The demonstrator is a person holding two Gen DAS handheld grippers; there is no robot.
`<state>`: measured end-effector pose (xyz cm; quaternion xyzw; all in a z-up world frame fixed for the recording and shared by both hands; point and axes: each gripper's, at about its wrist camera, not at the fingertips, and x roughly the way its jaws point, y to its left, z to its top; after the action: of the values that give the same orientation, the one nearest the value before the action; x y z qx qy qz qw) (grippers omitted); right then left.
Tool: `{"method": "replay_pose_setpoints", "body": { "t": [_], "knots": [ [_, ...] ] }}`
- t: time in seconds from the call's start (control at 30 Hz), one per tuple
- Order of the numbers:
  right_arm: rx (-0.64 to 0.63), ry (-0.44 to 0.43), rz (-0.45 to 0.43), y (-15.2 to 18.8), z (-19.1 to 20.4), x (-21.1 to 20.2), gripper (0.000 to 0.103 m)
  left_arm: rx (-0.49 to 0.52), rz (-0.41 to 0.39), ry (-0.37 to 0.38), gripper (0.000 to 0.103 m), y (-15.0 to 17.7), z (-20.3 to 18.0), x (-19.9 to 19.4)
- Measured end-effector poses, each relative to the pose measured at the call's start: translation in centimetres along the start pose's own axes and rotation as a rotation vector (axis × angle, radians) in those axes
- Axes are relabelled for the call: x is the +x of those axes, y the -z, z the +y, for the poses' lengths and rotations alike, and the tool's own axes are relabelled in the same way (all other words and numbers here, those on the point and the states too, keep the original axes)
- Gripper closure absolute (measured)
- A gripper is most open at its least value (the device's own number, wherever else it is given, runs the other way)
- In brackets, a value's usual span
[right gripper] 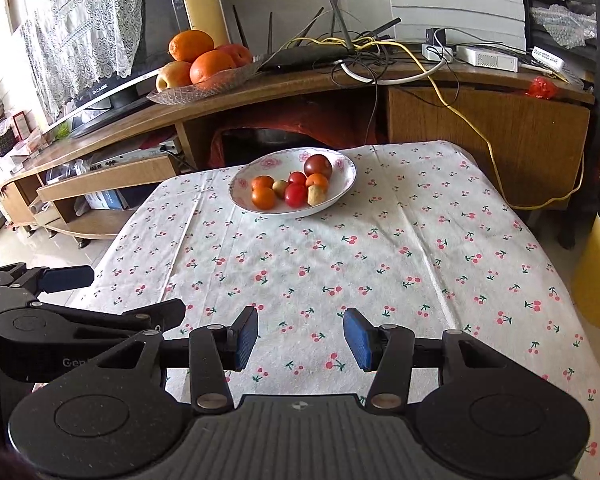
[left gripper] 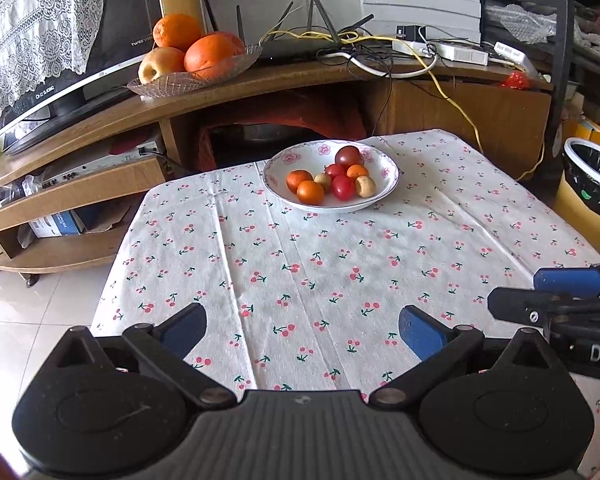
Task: Organize fruits
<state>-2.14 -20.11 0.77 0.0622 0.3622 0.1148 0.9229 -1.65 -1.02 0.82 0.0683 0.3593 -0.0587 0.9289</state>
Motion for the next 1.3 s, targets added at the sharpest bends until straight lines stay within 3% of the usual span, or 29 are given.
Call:
{"method": "replay_pose_setpoints", "body": {
  "t": [1.3],
  "knots": [
    [-0.005,-0.003,0.022,2.0,0.7,-0.7,0.058,0.029,-0.001,-0.019,0.0,1.8,-0.6,-1.2]
  ]
}}
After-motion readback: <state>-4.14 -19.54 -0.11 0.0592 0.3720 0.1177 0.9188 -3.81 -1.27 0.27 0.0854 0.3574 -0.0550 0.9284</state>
